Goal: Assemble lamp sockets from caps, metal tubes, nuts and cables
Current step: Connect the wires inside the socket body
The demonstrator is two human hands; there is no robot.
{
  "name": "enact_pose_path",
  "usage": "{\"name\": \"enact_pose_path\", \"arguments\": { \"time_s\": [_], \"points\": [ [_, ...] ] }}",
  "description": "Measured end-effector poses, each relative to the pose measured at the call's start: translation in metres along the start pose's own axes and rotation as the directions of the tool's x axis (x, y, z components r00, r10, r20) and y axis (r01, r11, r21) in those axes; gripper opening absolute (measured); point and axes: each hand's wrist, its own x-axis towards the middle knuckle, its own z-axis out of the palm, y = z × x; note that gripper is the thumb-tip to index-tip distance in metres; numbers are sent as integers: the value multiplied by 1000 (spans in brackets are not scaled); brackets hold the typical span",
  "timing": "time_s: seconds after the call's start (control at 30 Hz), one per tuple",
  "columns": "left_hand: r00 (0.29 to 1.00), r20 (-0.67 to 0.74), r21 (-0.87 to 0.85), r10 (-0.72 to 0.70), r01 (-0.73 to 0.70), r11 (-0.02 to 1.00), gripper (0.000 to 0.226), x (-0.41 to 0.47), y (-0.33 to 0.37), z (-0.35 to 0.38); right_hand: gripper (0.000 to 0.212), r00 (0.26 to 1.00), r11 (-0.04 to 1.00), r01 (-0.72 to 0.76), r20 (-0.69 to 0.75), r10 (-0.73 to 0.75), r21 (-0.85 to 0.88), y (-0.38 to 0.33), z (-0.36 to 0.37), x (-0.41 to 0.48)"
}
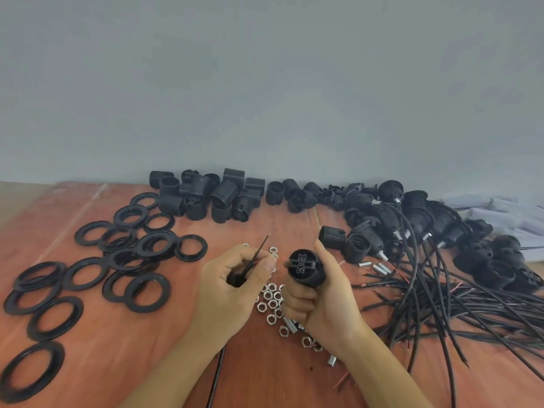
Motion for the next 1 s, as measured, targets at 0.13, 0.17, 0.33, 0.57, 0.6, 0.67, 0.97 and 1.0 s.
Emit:
{"name": "enact_pose_path", "arguments": {
  "time_s": [0.13,0.17,0.33,0.57,0.6,0.67,0.97,1.0],
  "points": [
    [999,24,12,45,-46,999,10,-2,3,3,50,999,998,3,-49,-6,-58,5,2,2],
    [998,32,17,55,-56,998,10,-3,4,3,51,998,998,3,-58,-7,-64,5,3,2],
    [998,30,39,62,-63,997,8,-3,6,5,50,996,997,11,-86,-18,-82,5,5,0],
    [998,22,56,56,-57,997,7,-4,5,5,49,983,984,53,-164,-81,-172,7,4,1],
    [998,20,60,59,-60,996,6,-4,5,5,50,981,981,62,-170,-94,-186,8,4,1],
    [998,16,71,65,-66,995,6,-4,5,5,55,978,975,77,-174,-115,-208,8,3,1],
    [997,-25,96,70,-68,993,9,-4,6,5,64,962,950,105,-212,-172,-294,9,2,1],
    [997,-30,98,66,-63,993,9,-3,6,4,64,962,946,107,-210,-176,-306,9,2,0]
  ]
}}
